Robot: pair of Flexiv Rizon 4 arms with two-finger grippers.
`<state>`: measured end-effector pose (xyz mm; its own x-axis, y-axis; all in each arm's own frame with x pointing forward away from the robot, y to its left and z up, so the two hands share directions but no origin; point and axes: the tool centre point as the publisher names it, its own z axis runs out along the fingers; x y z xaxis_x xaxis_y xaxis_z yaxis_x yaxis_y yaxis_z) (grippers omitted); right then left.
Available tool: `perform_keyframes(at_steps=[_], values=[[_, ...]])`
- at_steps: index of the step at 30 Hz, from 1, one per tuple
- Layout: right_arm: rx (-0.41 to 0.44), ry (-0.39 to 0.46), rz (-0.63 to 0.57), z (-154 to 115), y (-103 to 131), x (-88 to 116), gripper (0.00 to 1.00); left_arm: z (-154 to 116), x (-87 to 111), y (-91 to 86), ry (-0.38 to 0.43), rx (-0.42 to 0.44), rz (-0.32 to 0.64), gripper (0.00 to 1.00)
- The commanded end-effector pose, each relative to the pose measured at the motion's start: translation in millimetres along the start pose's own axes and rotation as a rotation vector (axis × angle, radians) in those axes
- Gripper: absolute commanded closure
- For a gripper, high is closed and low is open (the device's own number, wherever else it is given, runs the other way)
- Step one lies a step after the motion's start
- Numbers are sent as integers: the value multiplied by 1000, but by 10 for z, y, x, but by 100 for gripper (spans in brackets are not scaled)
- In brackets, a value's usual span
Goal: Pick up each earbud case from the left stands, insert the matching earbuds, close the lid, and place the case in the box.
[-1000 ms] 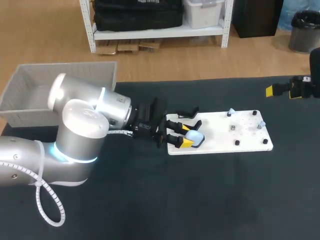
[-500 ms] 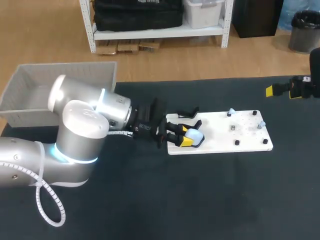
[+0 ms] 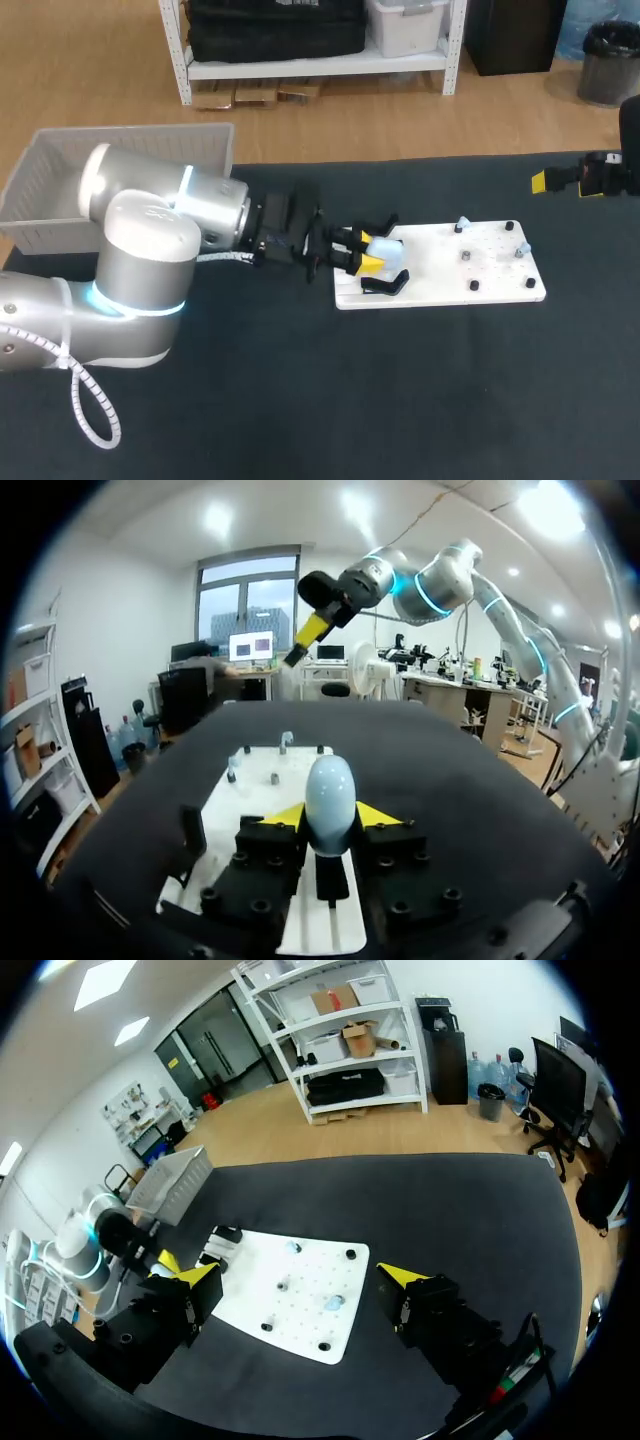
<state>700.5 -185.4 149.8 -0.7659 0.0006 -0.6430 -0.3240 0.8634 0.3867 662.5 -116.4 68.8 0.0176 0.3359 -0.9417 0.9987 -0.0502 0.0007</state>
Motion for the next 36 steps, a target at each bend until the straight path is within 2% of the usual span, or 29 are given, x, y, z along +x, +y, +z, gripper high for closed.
perform_keyframes(at_steps=[1,5,33,36], values=[[0,1,-1,-3,-4,1,0,-26,-126,-93,-38,-55,23,100],[0,1,-1,-3,-4,1,0,-50,-300,-90,-57,-44,48,100],[0,1,-1,-3,-4,1,0,-50,-300,-90,-57,-44,48,100],[-3,1,-14,-13,77,46,0,21,-319,-126,-97,-32,59,100]])
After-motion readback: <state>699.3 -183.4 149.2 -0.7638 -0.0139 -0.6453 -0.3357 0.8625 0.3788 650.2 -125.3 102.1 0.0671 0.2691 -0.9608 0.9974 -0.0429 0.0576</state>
